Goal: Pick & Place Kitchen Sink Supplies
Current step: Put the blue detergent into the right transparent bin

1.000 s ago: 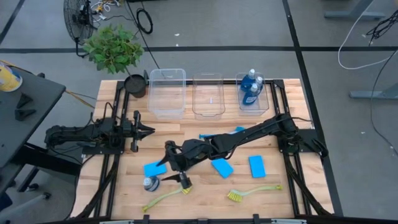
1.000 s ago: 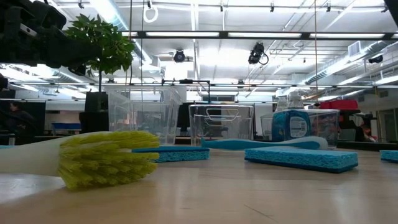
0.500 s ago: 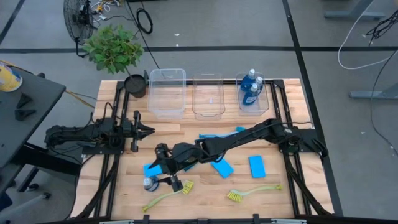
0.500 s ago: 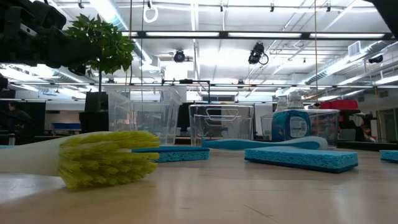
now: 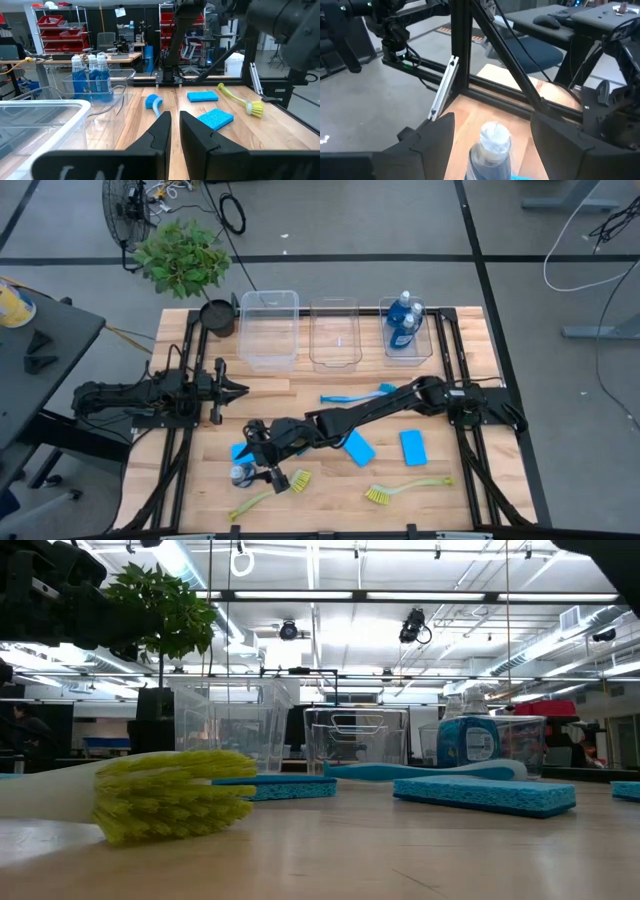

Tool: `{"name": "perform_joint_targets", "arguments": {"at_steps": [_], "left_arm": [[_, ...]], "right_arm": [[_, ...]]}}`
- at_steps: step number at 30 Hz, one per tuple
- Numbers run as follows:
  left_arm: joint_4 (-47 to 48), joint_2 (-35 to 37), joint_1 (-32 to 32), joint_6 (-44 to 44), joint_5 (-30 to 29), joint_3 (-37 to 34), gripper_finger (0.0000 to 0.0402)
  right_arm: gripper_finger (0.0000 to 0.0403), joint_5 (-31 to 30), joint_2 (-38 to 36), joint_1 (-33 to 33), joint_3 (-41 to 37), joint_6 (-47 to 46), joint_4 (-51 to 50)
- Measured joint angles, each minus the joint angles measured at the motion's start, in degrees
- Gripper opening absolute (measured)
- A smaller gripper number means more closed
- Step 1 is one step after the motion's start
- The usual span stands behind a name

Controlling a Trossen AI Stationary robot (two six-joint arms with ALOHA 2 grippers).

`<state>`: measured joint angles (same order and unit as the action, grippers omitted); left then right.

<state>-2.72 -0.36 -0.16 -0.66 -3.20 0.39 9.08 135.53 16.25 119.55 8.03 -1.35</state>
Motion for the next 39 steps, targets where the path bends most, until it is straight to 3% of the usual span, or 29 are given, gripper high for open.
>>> {"name": "perform_joint_targets", "arguments": {"at_steps": [12,24,31,39], "left_arm": [[0.0,0.0,0.0,0.0,0.0,0.0,0.0044],[0.0,0.0,0.0,0.0,0.0,0.0,0.0044],[0.0,0.0,0.0,0.0,0.0,0.0,0.0044],[0.0,0.0,0.0,0.0,0.0,0.0,0.0044]], "right_arm": [[0.0263,-0.6,0.3,0.0,-3.6,0.0,8.7],[0.0263,-2.1,1.1,0.0,-6.0,0.0,11.2],[0.0263,-2.2,1.2,0.7,-6.0,0.0,10.4],[0.0263,-2.6,1.2,2.0,-0.6,0.0,2.1]]}}
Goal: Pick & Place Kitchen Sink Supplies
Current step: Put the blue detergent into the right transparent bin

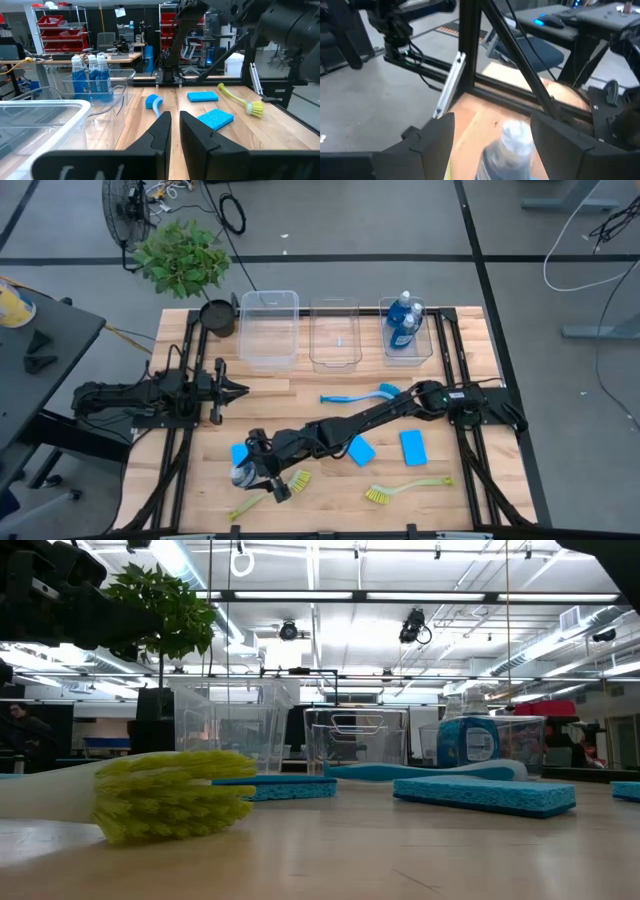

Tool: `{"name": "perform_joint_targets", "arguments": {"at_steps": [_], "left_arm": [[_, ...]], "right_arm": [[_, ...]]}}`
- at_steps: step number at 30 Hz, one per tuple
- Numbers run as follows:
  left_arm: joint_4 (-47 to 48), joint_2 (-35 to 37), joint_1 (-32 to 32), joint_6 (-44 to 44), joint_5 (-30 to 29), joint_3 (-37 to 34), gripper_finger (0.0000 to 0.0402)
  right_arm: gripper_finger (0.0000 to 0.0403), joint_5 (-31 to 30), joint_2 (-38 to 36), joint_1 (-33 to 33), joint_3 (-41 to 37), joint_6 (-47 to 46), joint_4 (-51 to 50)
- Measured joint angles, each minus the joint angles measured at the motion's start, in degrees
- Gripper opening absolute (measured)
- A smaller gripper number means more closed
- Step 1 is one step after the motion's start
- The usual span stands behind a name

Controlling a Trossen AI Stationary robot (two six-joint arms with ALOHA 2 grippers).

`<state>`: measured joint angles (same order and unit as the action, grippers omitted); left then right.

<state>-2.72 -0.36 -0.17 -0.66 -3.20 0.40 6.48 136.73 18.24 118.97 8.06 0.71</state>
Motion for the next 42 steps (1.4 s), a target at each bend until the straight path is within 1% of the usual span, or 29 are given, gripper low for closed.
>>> {"name": "perform_joint_targets", "arguments": {"at_steps": [4,8,15,17,19,21,23,25,32,37,42], "left_arm": [[0.0,0.0,0.0,0.0,0.0,0.0,0.0044],[0.0,0.0,0.0,0.0,0.0,0.0,0.0044],[0.0,0.0,0.0,0.0,0.0,0.0,0.0044],[0.0,0.0,0.0,0.0,0.0,0.0,0.0044],[0.0,0.0,0.0,0.0,0.0,0.0,0.0044],[0.0,0.0,0.0,0.0,0.0,0.0,0.0044],[0.0,0.0,0.0,0.0,0.0,0.0,0.0044],[0.1,0.0,0.0,0.0,0.0,0.0,0.0044],[0.0,0.0,0.0,0.0,0.0,0.0,0.0044],[0.0,0.0,0.0,0.0,0.0,0.0,0.0044],[0.0,0.0,0.0,0.0,0.0,0.0,0.0044]], "right_arm": [[0.0263,-0.2,0.0,-0.1,2.8,1.4,-3.0],[0.0263,-2.0,-0.1,-0.6,5.6,3.0,-5.2],[0.0263,-2.2,0.0,-1.4,5.9,3.0,-5.6],[0.0263,-2.3,1.2,-1.5,6.1,3.0,-3.7],[0.0263,-2.6,2.0,-1.5,5.8,3.0,-5.1],[0.0263,-2.6,3.4,-1.6,6.0,3.0,-4.0],[0.0263,-2.5,3.7,-1.6,6.5,3.0,-6.1],[0.0263,-2.5,4.6,-1.6,7.3,3.0,-4.8],[0.0263,-0.8,6.6,-1.6,10.4,3.0,-6.7],[0.0263,0.6,6.5,-1.6,10.6,3.0,-6.0],[0.0263,0.7,7.5,-1.5,10.6,3.1,-5.6]]}}
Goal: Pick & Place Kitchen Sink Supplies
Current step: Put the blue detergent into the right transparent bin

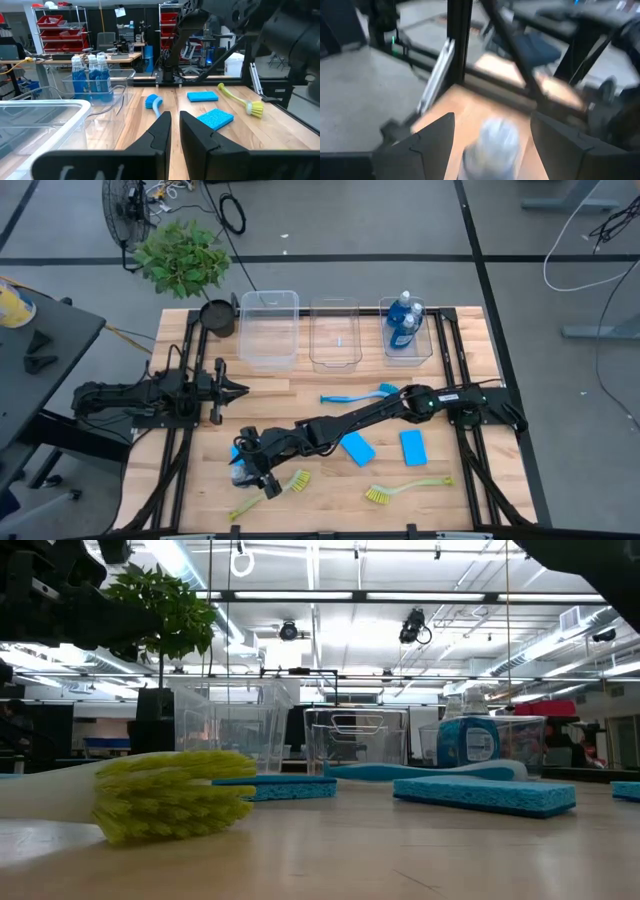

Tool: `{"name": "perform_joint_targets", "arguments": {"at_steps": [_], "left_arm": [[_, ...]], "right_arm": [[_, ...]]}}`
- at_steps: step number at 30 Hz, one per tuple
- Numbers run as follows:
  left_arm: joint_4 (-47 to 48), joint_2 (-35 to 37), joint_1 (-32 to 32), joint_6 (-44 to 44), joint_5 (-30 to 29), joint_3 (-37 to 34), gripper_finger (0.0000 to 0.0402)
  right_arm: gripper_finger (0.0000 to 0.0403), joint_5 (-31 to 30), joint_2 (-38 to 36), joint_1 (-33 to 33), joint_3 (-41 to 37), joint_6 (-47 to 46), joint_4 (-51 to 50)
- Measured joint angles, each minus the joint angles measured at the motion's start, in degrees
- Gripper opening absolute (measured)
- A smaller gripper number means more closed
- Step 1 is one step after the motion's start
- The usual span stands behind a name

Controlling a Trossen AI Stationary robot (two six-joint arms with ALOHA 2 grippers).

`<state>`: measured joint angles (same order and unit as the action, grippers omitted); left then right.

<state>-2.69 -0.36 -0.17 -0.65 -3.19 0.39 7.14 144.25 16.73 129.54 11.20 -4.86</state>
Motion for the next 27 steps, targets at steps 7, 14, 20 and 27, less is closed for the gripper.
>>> {"name": "perform_joint_targets", "arguments": {"at_steps": [7,14,20,27], "left_arm": [[0.0,0.0,0.0,0.0,0.0,0.0,0.0044],[0.0,0.0,0.0,0.0,0.0,0.0,0.0044],[0.0,0.0,0.0,0.0,0.0,0.0,0.0044],[0.0,0.0,0.0,0.0,0.0,0.0,0.0044]], "right_arm": [[0.0263,-0.1,1.1,0.0,-0.1,-0.2,1.8],[0.0263,-0.7,3.0,0.0,-0.1,-1.3,4.0],[0.0263,-1.6,3.3,-0.1,-0.1,-1.5,3.8],[0.025,-1.7,3.3,-0.6,-0.1,-3.2,3.3]]}}
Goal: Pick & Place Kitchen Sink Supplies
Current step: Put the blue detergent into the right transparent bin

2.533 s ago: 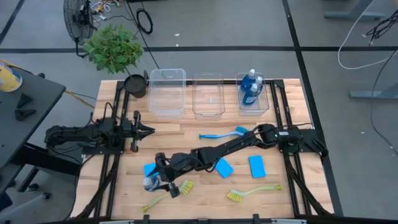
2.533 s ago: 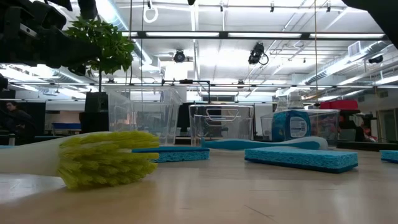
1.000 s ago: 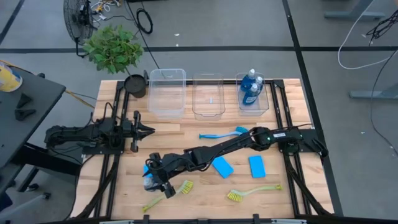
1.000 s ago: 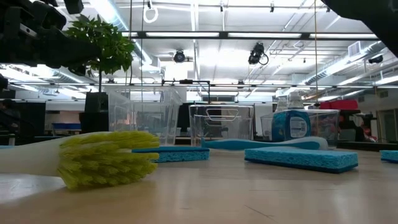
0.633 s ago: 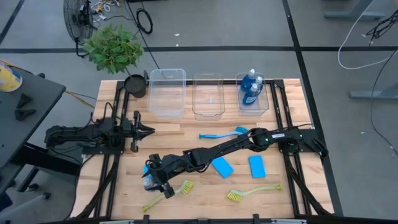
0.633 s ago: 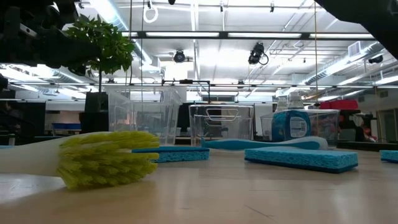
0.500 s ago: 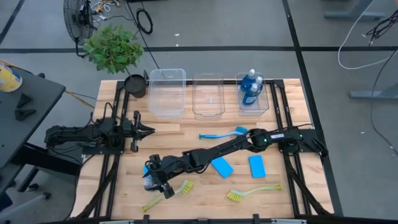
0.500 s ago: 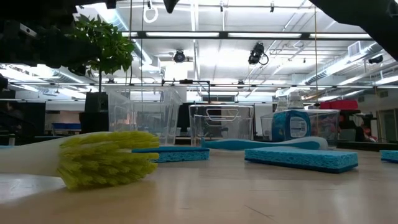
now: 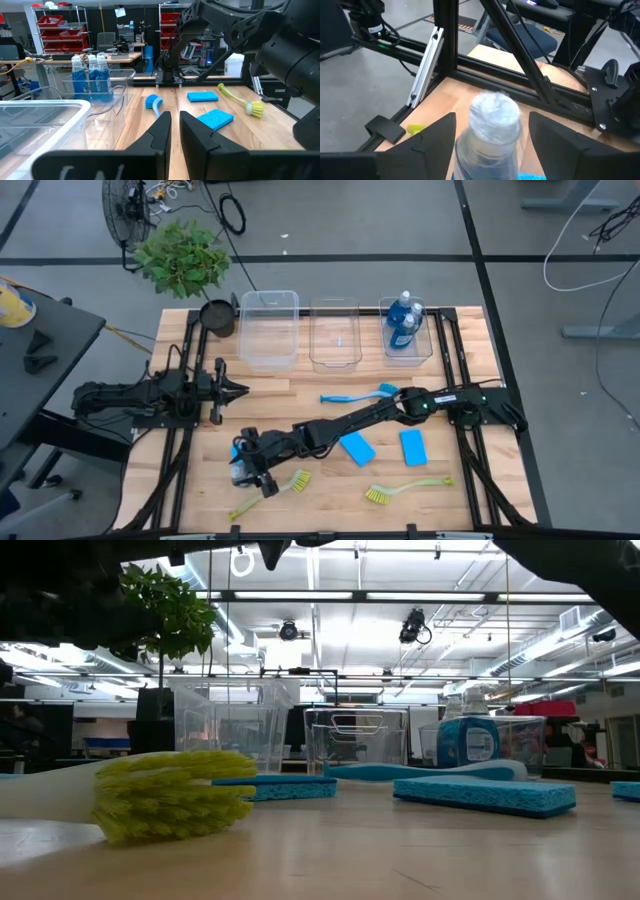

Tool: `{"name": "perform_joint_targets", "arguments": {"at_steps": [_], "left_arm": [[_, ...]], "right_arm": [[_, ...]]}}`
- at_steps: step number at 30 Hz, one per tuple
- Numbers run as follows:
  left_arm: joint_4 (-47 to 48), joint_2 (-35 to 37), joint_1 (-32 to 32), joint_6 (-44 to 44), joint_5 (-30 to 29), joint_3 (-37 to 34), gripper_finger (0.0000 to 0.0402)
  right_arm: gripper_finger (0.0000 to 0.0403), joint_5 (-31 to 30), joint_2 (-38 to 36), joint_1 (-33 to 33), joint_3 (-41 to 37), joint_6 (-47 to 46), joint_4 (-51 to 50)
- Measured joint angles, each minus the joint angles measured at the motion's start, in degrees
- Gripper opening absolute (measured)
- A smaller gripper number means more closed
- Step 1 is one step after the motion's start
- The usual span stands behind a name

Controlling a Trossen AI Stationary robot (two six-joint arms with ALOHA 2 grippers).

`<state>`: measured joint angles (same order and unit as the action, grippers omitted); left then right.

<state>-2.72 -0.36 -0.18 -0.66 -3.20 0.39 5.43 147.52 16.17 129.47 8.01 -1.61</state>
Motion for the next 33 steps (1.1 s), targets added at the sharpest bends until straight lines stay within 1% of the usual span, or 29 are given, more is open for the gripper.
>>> {"name": "perform_joint_targets", "arguments": {"at_steps": [13,18,33], "left_arm": [[0.0,0.0,0.0,0.0,0.0,0.0,0.0044],[0.0,0.0,0.0,0.0,0.0,0.0,0.0044],[0.0,0.0,0.0,0.0,0.0,0.0,0.0044]], "right_arm": [[0.0159,0.2,0.0,0.0,0.0,-0.1,-0.2],[0.0129,1.5,-0.1,0.0,0.0,-0.1,-0.2],[0.0124,1.5,-0.2,-0.4,0.0,-2.6,-0.3]]}}
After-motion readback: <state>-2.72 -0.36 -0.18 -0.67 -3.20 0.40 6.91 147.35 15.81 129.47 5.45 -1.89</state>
